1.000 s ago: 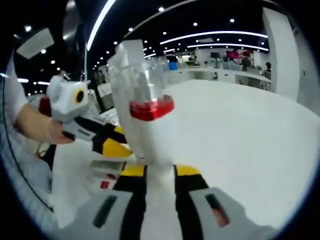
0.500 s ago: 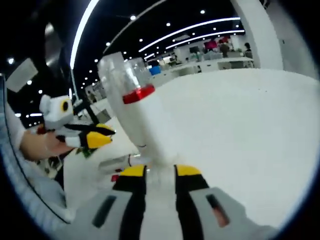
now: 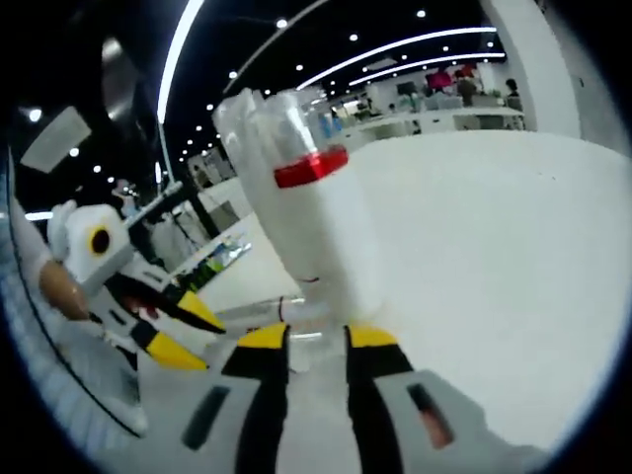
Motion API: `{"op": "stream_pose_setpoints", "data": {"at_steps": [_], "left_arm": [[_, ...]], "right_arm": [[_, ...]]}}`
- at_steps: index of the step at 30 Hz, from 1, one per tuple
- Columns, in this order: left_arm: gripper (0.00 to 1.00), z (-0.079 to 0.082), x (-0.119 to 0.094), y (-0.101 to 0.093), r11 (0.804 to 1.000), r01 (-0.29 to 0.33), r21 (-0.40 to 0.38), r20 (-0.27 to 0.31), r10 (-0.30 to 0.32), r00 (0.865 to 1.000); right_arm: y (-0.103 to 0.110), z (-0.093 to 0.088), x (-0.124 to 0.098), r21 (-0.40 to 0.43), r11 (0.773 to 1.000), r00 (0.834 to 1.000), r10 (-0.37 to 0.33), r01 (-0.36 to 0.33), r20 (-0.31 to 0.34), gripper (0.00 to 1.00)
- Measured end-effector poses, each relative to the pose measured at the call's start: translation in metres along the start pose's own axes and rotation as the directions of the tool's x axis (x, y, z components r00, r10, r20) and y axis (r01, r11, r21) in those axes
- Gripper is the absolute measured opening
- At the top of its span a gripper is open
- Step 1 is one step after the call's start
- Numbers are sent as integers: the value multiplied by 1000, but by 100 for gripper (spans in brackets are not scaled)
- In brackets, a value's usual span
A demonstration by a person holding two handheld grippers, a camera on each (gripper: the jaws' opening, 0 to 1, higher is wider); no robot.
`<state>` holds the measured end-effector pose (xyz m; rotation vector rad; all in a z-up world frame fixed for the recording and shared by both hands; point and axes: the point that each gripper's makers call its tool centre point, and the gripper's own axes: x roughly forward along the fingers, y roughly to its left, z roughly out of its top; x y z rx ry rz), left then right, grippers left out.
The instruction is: Arrange the skincare products in the storage area until every visible bottle or jar stands upright without overlapping.
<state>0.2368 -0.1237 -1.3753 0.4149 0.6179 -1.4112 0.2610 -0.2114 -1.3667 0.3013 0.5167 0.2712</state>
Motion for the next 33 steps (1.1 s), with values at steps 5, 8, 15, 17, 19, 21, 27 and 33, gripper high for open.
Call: {"op": "stream_pose_setpoints", "data": {"at_steps": [5, 8, 15, 17, 19, 21, 27, 33], "left_arm": [[20, -5, 1, 4, 1000, -10, 1, -26, 10, 1000], [20, -9, -1, 4, 1000, 1, 14, -42, -1, 999], [21, -22, -5, 2, 992, 72, 100, -90, -63, 994], [21, -22, -6, 1, 990, 90, 112, -99, -79, 992], [21, -23, -6, 0, 987, 106, 116, -108, -94, 990], [20, -24, -7, -1, 981, 142, 130, -126, -125, 984], [20, -27, -9, -3, 961, 201, 188, -170, -170, 971], [20, -30, -10, -5, 937, 258, 236, -214, -209, 954]], "right_arm": [[4, -8, -1, 5, 1000, 1000, 11, -11, -19, 20], [12, -15, -4, 5, 999, 998, 45, -44, -33, 19], [25, -29, -16, 13, 997, 996, 82, -81, -33, 19], [27, -33, -18, 55, 994, 995, 92, -91, -33, 20], [26, -42, -19, 52, 995, 993, 94, -90, -66, 20], [25, -47, -20, 9, 997, 994, 79, -78, -80, 20], [30, -41, -24, -29, 995, 994, 94, -96, -59, 24], [35, -46, -23, -98, 988, 990, 106, -115, -93, 27]]}}
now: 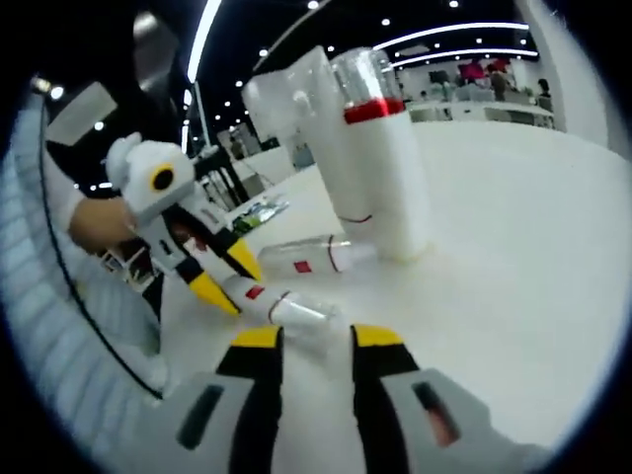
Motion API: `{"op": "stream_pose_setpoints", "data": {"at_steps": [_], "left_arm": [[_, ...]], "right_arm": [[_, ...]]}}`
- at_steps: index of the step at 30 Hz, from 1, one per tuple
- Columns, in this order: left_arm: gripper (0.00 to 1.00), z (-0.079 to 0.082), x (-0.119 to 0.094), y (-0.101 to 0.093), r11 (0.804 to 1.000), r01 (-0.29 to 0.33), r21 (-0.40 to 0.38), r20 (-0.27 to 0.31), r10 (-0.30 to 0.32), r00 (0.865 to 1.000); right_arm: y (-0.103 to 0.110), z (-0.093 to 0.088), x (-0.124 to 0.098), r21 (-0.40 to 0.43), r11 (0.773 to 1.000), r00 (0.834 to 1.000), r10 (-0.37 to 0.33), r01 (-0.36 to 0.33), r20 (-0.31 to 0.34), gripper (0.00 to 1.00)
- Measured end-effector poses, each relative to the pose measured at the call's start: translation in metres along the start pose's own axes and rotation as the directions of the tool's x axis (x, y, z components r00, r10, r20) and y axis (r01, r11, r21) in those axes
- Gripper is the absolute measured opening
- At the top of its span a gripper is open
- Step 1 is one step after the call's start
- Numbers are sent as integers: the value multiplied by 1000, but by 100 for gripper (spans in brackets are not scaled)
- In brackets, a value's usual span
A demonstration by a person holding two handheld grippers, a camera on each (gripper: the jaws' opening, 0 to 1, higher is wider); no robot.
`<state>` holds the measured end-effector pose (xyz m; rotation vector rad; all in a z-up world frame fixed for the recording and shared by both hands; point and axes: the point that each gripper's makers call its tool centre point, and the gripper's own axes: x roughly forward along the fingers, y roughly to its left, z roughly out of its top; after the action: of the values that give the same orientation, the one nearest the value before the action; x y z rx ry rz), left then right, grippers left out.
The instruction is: Arrange the skincare products in the storage area until every visible bottle or jar stands upright without overlapping.
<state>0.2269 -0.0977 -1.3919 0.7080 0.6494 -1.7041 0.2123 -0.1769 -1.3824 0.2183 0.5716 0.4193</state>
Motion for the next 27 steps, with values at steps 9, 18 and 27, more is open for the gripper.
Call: {"op": "stream_pose_setpoints", "data": {"at_steps": [9, 18, 27], "left_arm": [[19, -5, -2, -7, 993, 57, 108, -59, -51, 997], [20, -8, -3, -18, 984, 89, 152, -80, -78, 994], [19, -10, -4, -16, 986, 81, 147, -70, -71, 995]], "right_arm": [[20, -14, 7, -94, 992, 995, 77, -83, -67, 27], [32, -26, 4, -396, 905, 975, 77, -156, -208, 24], [30, -27, 7, -405, 903, 972, 49, -140, -228, 23]]}}
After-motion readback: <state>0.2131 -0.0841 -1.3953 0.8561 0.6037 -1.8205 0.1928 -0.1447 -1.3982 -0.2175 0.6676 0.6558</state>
